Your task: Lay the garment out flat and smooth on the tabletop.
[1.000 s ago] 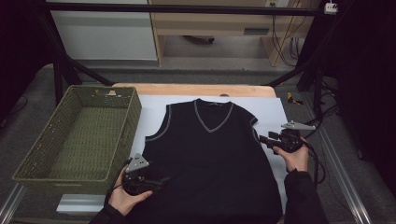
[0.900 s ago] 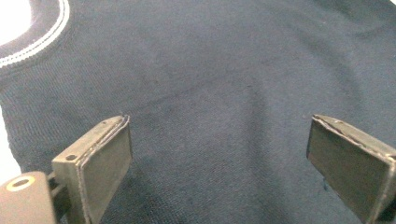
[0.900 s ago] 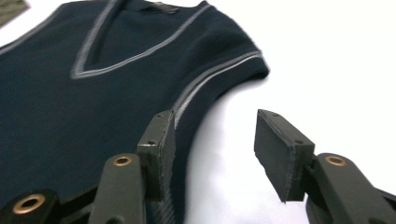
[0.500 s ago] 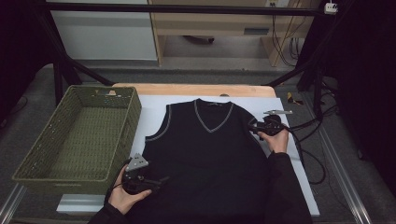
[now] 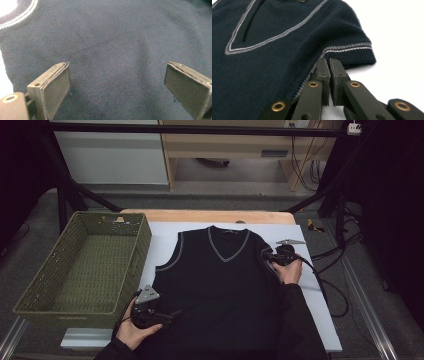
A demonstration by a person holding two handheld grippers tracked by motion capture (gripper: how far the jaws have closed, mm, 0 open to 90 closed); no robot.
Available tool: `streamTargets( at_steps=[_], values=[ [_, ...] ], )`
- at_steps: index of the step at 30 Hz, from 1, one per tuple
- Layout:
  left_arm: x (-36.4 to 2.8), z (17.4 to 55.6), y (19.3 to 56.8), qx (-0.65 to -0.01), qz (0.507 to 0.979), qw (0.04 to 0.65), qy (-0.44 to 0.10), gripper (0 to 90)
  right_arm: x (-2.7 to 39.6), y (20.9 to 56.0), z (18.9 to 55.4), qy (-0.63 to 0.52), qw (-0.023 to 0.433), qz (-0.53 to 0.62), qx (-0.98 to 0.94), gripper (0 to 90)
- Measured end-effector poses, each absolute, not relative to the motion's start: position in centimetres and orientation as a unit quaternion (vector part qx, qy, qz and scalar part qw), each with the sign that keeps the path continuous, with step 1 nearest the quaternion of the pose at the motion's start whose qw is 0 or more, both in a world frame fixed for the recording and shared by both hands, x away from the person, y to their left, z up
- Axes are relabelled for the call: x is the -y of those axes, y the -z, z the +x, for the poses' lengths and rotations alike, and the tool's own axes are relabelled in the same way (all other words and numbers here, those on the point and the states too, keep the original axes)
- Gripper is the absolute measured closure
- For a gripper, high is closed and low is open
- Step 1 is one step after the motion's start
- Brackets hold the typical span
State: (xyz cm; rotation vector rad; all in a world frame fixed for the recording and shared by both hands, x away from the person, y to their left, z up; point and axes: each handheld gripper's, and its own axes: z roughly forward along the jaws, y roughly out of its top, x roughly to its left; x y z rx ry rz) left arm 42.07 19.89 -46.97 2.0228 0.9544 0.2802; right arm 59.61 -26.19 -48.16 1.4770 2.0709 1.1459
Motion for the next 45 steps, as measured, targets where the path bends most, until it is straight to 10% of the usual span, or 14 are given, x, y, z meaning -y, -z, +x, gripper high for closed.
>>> streamTargets(
  at_steps=[11,12,14,27,41,45],
  values=[
    [-20.2,42.2,47.1,-0.389,0.808,0.427,-0.116,6.2,28.1,42.9,61.2,-0.377,0.308,0.464,-0.74,87.1],
    [-20.3,42.2,47.1,-0.389,0.809,0.425,-0.115,6.2,28.3,42.5,61.5,-0.37,0.318,0.466,-0.738,74.4],
    [-20.3,42.0,47.0,-0.386,0.81,0.426,-0.114,6.1,28.6,42.2,61.8,-0.356,0.281,0.499,-0.739,60.4],
    [-20.2,41.0,47.2,-0.381,0.826,0.401,-0.108,7.5,28.0,43.5,51.3,-0.405,0.201,0.464,-0.762,49.3],
    [-19.9,40.4,47.9,-0.376,0.838,0.382,-0.104,21.3,28.0,47.7,53.3,-0.379,0.146,0.491,-0.771,55.7],
    [-19.8,40.3,48.0,-0.372,0.84,0.38,-0.109,22.3,27.1,48.2,52.5,-0.395,0.131,0.492,-0.764,83.1]
  ],
)
